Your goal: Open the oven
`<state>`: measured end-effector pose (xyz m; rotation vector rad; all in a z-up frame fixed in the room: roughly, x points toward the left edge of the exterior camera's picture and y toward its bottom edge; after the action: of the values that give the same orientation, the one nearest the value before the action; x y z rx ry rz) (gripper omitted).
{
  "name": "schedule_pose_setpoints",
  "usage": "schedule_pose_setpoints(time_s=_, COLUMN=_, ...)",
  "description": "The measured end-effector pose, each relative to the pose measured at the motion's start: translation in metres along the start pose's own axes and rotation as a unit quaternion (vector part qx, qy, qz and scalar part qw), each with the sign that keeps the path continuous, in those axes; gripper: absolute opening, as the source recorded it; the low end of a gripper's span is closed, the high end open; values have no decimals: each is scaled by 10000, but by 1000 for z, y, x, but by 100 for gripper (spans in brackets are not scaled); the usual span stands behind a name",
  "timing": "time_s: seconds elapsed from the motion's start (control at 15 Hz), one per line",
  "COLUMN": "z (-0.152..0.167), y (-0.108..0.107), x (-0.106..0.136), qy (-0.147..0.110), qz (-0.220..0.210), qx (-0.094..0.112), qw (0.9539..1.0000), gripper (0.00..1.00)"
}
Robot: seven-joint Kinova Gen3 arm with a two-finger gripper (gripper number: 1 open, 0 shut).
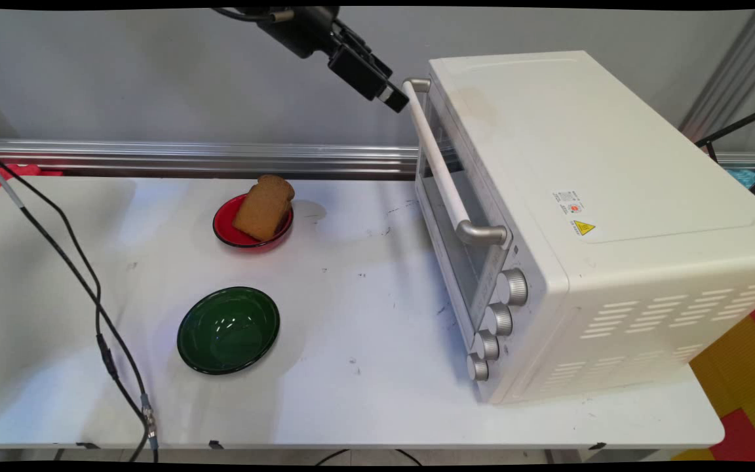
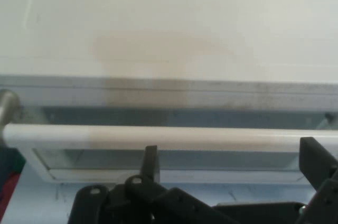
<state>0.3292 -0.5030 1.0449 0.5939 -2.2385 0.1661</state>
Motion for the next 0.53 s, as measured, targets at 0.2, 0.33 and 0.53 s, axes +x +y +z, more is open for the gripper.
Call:
schedule_pose_setpoints(time_s=0.2, z=5, y=2, x=5, qy=-19, qz=27, qx=-81, qw=10000, gripper=0)
schedule_pose_setpoints(time_s=0.33, z=9, y=3, x=6, qy=-44, qz=63, qx=-130, qw=9999, gripper=0)
schedule_pose_setpoints(time_s=0.53, z=14, y=2, x=5, qy=-84, qz=95, qx=-158, qw=9998, gripper=0)
